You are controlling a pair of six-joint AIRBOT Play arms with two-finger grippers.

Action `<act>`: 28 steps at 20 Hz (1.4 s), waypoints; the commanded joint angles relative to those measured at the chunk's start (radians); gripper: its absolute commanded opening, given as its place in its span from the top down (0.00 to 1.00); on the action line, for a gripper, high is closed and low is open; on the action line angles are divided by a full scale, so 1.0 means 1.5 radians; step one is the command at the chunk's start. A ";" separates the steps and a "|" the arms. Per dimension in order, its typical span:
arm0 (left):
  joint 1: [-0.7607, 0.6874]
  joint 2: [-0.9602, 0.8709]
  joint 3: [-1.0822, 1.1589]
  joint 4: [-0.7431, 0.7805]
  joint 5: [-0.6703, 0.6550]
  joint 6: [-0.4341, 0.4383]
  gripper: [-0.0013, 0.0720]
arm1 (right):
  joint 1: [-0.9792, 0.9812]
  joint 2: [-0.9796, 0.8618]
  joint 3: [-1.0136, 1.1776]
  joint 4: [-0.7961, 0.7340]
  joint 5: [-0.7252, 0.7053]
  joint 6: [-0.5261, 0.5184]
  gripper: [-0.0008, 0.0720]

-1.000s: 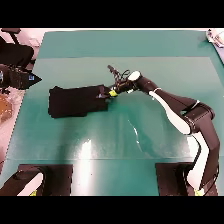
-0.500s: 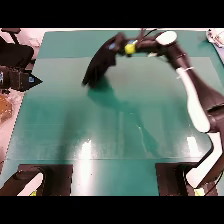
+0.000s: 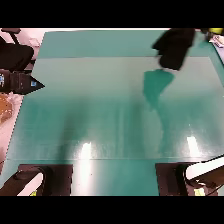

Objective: Fold the shirts.

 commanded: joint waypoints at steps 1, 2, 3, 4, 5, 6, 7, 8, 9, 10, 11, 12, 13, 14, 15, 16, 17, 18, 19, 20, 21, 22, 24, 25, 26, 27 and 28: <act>0.000 0.001 0.000 -0.035 0.002 -0.025 0.95 | -0.174 0.004 -0.001 -0.004 0.092 -0.004 0.96; 0.000 0.001 0.000 -0.039 0.005 -0.025 0.95 | -0.213 0.004 -0.001 -0.009 0.117 -0.004 0.96; 0.000 0.001 0.000 -0.040 0.009 -0.025 0.95 | -0.244 0.004 -0.001 -0.025 0.142 -0.004 0.96; 0.000 0.001 0.000 -0.042 0.011 -0.025 0.95 | -0.273 0.004 -0.001 -0.055 0.177 -0.003 0.96; 0.000 0.001 0.000 -0.043 0.014 -0.026 0.95 | -0.298 0.004 -0.001 -0.105 0.220 0.000 0.96; 0.000 0.001 0.000 -0.047 0.016 -0.026 0.95 | -0.316 0.004 -0.001 -0.163 0.265 0.002 0.96; 0.000 0.001 0.000 -0.048 0.019 -0.026 0.95 | -0.329 0.004 -0.002 -0.220 0.301 0.016 0.96; 0.000 0.000 0.000 -0.048 0.020 -0.026 0.95 | -0.343 0.004 -0.001 -0.268 0.326 0.043 0.96; 0.000 0.000 0.000 -0.048 0.019 -0.025 0.95 | -0.357 0.004 -0.001 -0.294 0.356 0.053 0.96; 0.000 0.000 0.000 -0.048 0.018 -0.025 0.95 | -0.368 0.004 -0.001 -0.326 0.386 0.062 0.96; 0.000 0.000 0.000 -0.048 0.018 -0.025 0.95 | -0.375 0.004 -0.001 -0.375 0.414 0.078 0.96; 0.000 0.000 0.000 -0.048 0.019 -0.025 0.95 | -0.375 0.004 -0.001 -0.427 0.436 0.092 0.96; 0.000 0.000 0.000 -0.047 0.020 -0.022 0.95 | -0.375 0.004 -0.001 -0.491 0.461 0.104 0.96; 0.000 0.000 0.000 -0.047 0.022 -0.022 0.95 | -0.375 0.004 -0.001 -0.546 0.485 0.113 0.96; 0.000 0.000 0.000 -0.047 0.022 -0.022 0.95 | -0.375 0.004 -0.001 -0.589 0.506 0.120 0.96; 0.000 0.000 0.000 -0.047 0.021 -0.022 0.95 | -0.375 0.004 -0.001 -0.620 0.522 0.127 0.96; 0.000 0.000 0.000 -0.047 0.022 -0.022 0.95 | -0.375 0.004 -0.001 -0.653 0.534 0.130 0.96; 0.000 0.000 0.000 -0.047 0.025 -0.022 0.95 | -0.375 0.004 -0.001 -0.681 0.540 0.131 0.96; 0.000 0.000 0.000 -0.047 0.027 -0.022 0.95 | -0.375 0.004 -0.002 -0.700 0.540 0.133 0.96; 0.000 0.000 0.000 -0.047 0.028 -0.022 0.95 | -0.375 0.003 -0.002 -0.717 0.538 0.134 0.96; 0.000 0.000 0.000 -0.047 0.029 -0.022 0.95 | -0.375 0.003 -0.009 -0.735 0.532 0.135 0.96; 0.000 0.000 0.000 -0.047 0.030 -0.022 0.95 | -0.375 0.003 -0.025 -0.745 0.526 0.139 0.95; 0.000 0.000 0.000 -0.047 0.033 -0.022 0.95 | -0.375 0.003 -0.083 -0.756 0.516 0.145 0.96; 0.000 0.000 0.000 -0.047 0.036 -0.022 0.95 | -0.375 0.003 -0.116 -0.756 0.512 0.145 0.95; 0.000 0.000 0.000 -0.047 0.037 -0.022 0.95 | -0.375 0.003 -0.144 -0.756 0.503 0.152 0.95; 0.000 0.000 0.000 -0.047 0.037 -0.022 0.95 | -0.375 0.003 -0.170 -0.756 0.492 0.163 0.95; 0.000 -0.001 0.000 -0.047 0.037 -0.023 0.95 | -0.375 0.003 -0.188 -0.757 0.478 0.173 0.95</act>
